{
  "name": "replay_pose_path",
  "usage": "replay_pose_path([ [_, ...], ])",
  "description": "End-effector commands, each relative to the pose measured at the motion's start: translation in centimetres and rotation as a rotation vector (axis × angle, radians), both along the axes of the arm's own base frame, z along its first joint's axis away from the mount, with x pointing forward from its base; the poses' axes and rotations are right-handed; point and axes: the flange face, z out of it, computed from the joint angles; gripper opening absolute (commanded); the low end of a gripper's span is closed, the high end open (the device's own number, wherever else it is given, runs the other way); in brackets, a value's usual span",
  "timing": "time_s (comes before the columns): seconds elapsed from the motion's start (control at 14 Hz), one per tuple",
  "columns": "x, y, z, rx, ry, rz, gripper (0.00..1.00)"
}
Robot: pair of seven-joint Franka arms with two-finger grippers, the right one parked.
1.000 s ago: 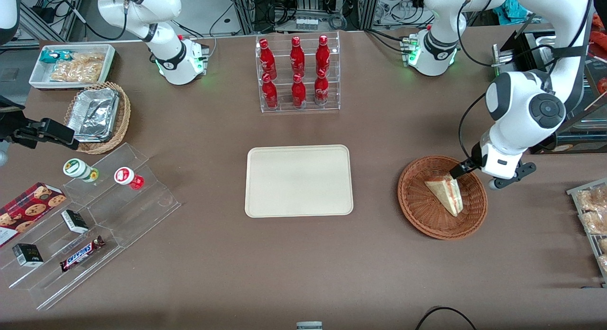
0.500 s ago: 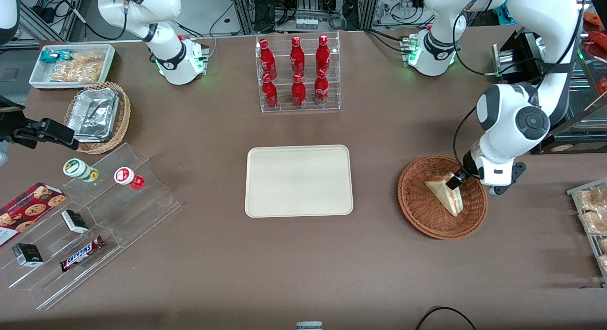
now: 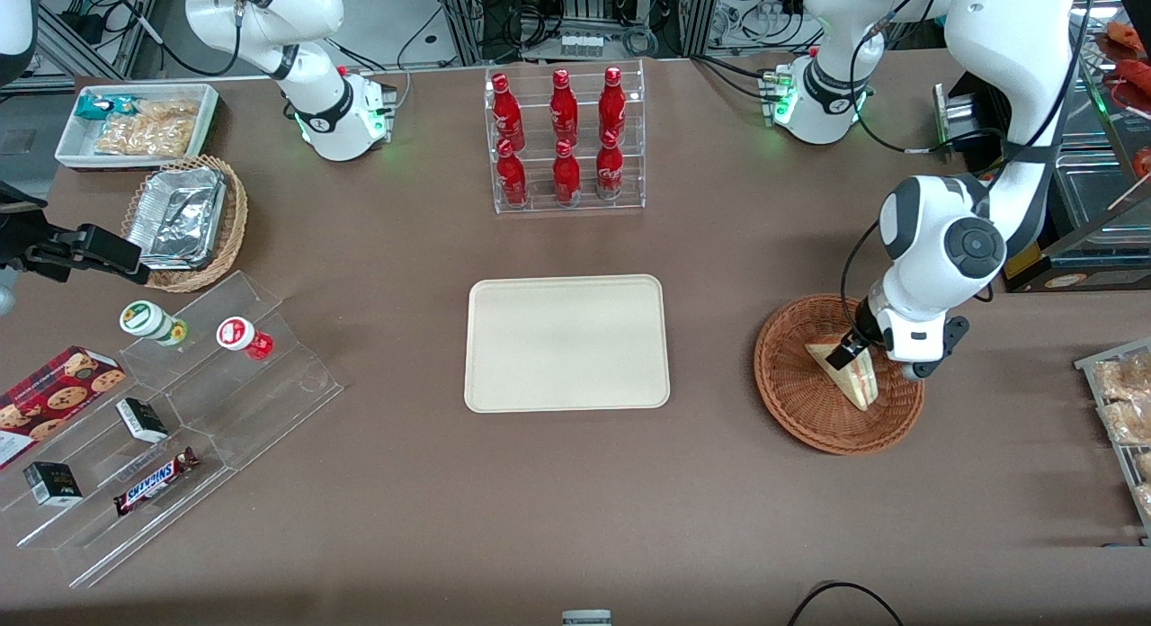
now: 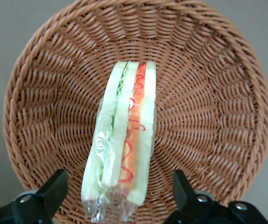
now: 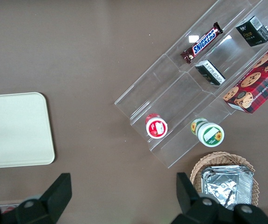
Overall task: Place sandwich from basket to tray
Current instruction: 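Lower the open left gripper around the sandwich's wrapped end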
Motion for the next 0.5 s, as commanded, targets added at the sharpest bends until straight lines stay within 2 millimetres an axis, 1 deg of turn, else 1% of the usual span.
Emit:
replay_pose_path([
  [0.0, 0.5, -0.2, -1.0, -0.001, 0.003, 0.003, 0.63],
  [0.07, 0.5, -0.2, -0.9, -0.001, 0.002, 0.001, 0.41],
  [0.14, 0.6, -0.1, -0.7, 0.0, -0.001, 0.003, 0.25],
  [0.21, 0.6, -0.1, -0.4, 0.0, -0.005, -0.004, 0.16],
  [0.43, 0.7, -0.1, 1.8, 0.005, -0.021, -0.087, 0.14],
])
